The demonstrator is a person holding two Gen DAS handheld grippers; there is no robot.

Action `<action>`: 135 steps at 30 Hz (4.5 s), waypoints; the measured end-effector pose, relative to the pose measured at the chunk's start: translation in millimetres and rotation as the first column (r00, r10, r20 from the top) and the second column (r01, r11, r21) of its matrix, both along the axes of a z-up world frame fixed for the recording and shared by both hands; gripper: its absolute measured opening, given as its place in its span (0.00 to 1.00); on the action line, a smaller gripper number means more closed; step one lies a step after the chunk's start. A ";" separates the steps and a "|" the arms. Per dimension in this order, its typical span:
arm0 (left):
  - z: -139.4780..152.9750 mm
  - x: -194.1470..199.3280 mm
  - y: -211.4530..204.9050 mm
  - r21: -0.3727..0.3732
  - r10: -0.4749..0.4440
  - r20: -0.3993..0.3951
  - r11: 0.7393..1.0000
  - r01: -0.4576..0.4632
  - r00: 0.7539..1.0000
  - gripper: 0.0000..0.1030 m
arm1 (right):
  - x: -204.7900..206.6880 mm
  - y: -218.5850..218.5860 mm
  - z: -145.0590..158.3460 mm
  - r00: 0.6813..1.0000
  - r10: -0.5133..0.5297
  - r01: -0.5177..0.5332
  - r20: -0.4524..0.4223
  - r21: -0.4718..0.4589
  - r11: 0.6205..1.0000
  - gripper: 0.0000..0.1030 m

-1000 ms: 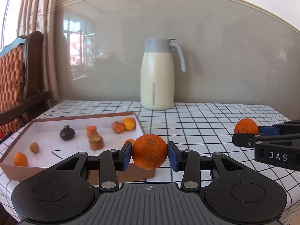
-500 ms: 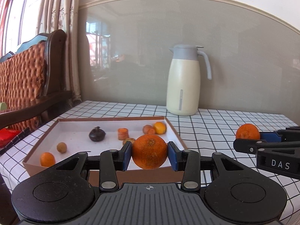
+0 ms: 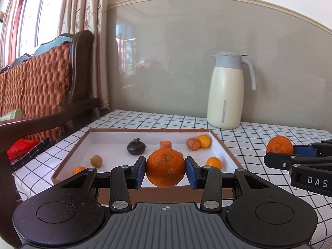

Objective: Organize fruits

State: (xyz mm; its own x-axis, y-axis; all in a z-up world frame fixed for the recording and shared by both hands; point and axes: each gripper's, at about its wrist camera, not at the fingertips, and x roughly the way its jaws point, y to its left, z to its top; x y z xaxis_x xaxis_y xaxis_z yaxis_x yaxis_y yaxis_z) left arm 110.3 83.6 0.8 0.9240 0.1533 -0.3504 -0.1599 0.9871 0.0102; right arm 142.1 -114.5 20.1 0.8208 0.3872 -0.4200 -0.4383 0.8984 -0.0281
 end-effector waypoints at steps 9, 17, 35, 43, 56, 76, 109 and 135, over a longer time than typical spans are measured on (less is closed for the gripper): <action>2.5 -3.6 27.1 0.026 0.052 0.012 0.998 -0.052 0.999 0.40 | 2.6 20.8 0.4 0.999 0.034 -0.034 0.019 -0.001 0.999 0.25; 4.3 0.6 56.2 0.057 0.096 0.012 0.994 -0.097 0.995 0.40 | 14.6 34.6 7.5 0.998 0.045 -0.045 0.040 0.007 0.999 0.25; 3.9 34.3 93.4 0.043 0.133 0.020 0.990 -0.134 0.991 0.40 | 46.6 66.9 5.6 0.997 0.054 -0.054 0.051 0.007 0.999 0.25; -3.5 58.7 98.9 0.037 0.123 -0.005 0.992 -0.123 0.992 0.40 | 64.0 74.0 -0.4 0.998 0.047 -0.047 0.038 -0.007 0.999 0.25; -7.8 96.1 111.2 0.022 0.125 -0.036 0.992 -0.124 0.992 0.40 | 103.5 80.7 -9.7 1.000 0.024 -0.024 -0.021 -0.001 1.000 0.25; -15.6 116.1 118.4 0.011 0.130 0.025 0.991 -0.130 0.991 1.00 | 140.5 76.0 -19.1 0.999 -0.053 0.053 -0.015 0.013 0.999 0.94; 9.2 -17.5 42.2 -0.016 0.097 0.053 0.995 -0.096 0.994 1.00 | 19.4 9.0 20.2 0.999 -0.037 0.039 -0.036 0.071 0.997 0.94; 10.1 -148.3 -21.4 0.028 0.009 0.126 1.000 -0.012 0.992 1.00 | -106.5 -24.6 13.8 0.998 -0.058 0.058 0.035 0.000 0.998 0.94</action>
